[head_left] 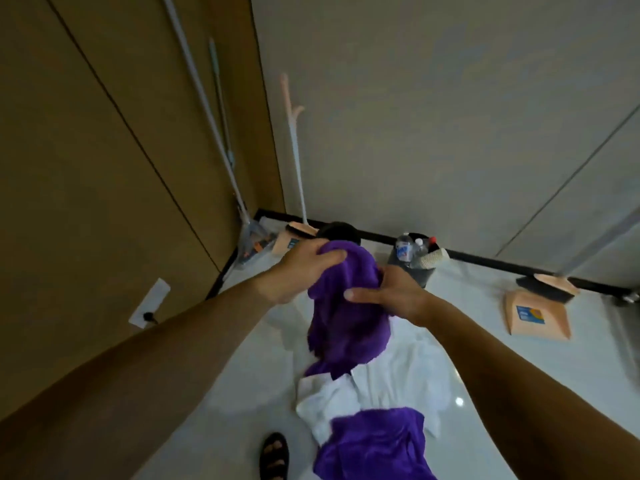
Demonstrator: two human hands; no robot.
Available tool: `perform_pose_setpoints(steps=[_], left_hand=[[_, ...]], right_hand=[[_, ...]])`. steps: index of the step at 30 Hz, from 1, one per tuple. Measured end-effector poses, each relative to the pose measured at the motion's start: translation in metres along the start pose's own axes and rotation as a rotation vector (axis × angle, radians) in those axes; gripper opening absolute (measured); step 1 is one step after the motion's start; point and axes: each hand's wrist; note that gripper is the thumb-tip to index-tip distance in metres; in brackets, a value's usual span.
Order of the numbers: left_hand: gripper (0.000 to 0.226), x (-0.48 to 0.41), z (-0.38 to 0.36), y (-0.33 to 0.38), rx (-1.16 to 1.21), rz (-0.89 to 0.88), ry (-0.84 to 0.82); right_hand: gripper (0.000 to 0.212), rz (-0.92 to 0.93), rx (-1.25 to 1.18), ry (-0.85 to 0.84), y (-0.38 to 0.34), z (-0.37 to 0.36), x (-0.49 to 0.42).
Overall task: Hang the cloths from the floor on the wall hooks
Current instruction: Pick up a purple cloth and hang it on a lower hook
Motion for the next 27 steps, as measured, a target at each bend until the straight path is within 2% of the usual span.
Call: perform_pose_setpoints(steps=[2, 4, 7, 9, 11, 13, 16, 20, 23, 25, 27], left_hand=[[0.020, 0.014, 0.006, 0.024, -0.038, -0.069, 0.123], [0.028, 0.031, 0.018, 0.040, 0.091, -0.133, 0.212], [0.053, 0.060, 0.046, 0.046, 0.227, -0.143, 0.074], [0.053, 0.075, 0.060, 0.041, 0.177, -0.097, -0.003], [0.044, 0.085, 0.072, 0.033, 0.112, -0.021, 0.066], [0.028, 0.095, 0.087, 0.022, 0.065, 0.036, 0.143], [0.015, 0.115, 0.114, 0.018, 0.106, 0.079, 0.120], [0.039, 0.146, 0.160, 0.037, 0.113, 0.098, 0.201], [0.040, 0.164, 0.187, 0.069, 0.158, 0.041, 0.211], [0.049, 0.173, 0.196, 0.094, 0.175, 0.090, 0.099], [0.063, 0.183, 0.198, 0.117, 0.073, 0.260, -0.165]], right_hand=[[0.044, 0.065, -0.021, -0.012, -0.034, -0.009, 0.002], [0.031, 0.154, -0.114, 0.006, -0.069, -0.017, 0.003], [0.024, 0.307, -0.398, 0.055, -0.125, -0.030, 0.006], [0.020, 0.359, -0.541, 0.077, -0.161, -0.038, 0.007], [0.015, 0.382, -0.598, 0.087, -0.191, -0.042, 0.007], [0.009, 0.386, -0.600, 0.140, -0.214, -0.044, 0.006], [0.005, 0.367, -0.560, 0.278, -0.232, -0.045, -0.001], [0.007, 0.326, -0.361, 0.506, -0.231, -0.042, -0.016], [0.020, 0.328, -0.310, 0.583, -0.232, -0.035, -0.019], [0.020, 0.343, -0.272, 0.605, -0.240, -0.032, -0.018], [0.009, 0.379, -0.191, 0.636, -0.250, -0.028, -0.019]])
Point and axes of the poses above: each hand's wrist, its own x-axis away from the middle knuckle, its own z-axis out of the back of the hand, y = z × x, and after that the axes turned 9 degrees about -y, right-handed
